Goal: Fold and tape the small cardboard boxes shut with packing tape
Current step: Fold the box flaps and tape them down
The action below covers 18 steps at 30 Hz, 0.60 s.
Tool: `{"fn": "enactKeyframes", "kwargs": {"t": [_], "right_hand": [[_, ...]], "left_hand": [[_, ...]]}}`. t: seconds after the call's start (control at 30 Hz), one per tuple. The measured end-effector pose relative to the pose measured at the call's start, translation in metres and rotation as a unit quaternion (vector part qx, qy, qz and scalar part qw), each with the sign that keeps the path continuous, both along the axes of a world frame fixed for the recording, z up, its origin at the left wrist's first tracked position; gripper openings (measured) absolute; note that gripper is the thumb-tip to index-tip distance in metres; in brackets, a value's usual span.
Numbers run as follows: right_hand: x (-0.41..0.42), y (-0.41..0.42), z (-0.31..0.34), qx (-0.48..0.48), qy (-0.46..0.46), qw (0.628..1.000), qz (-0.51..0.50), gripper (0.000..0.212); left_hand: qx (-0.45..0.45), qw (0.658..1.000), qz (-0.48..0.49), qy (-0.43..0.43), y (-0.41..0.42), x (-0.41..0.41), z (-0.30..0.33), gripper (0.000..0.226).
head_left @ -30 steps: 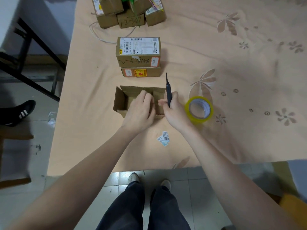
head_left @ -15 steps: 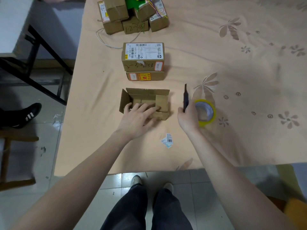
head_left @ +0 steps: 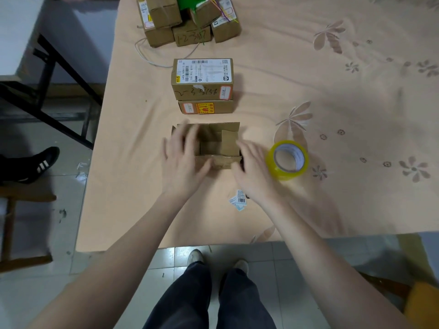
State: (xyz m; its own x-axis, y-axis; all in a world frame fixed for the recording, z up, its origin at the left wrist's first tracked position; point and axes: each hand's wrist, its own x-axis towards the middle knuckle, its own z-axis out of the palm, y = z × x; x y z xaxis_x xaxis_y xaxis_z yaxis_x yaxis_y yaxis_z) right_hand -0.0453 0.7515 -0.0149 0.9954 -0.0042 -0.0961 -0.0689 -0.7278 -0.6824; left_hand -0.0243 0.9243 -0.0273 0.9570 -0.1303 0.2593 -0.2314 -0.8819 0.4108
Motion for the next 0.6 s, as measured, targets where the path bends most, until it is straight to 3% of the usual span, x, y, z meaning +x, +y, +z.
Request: {"fn": "enactKeyframes", "kwargs": {"t": [0.07,0.13,0.3,0.47,0.6], "right_hand": [[0.002,0.005,-0.003,-0.084,0.045,0.992,0.08,0.053],[0.005,0.009,-0.006,-0.159,0.056,0.98,0.109,0.05],[0.019,0.012,0.002,-0.167,0.051,0.98,0.096,0.036],[0.022,0.012,0.003,-0.145,0.081,0.98,0.107,0.042],[0.024,0.01,0.005,-0.142,0.097,0.977,0.126,0.033]], "left_hand": [[-0.063,0.994,0.091,0.015,0.009,0.002,0.003,0.103],[-0.114,0.984,0.122,0.062,0.018,0.003,0.003,0.115],[-0.194,0.965,0.064,0.162,0.024,0.001,-0.004,0.105],[-0.099,0.982,-0.021,0.162,0.026,-0.003,-0.008,0.076],[-0.038,0.97,-0.05,0.237,0.038,0.012,0.0,0.084]]}}
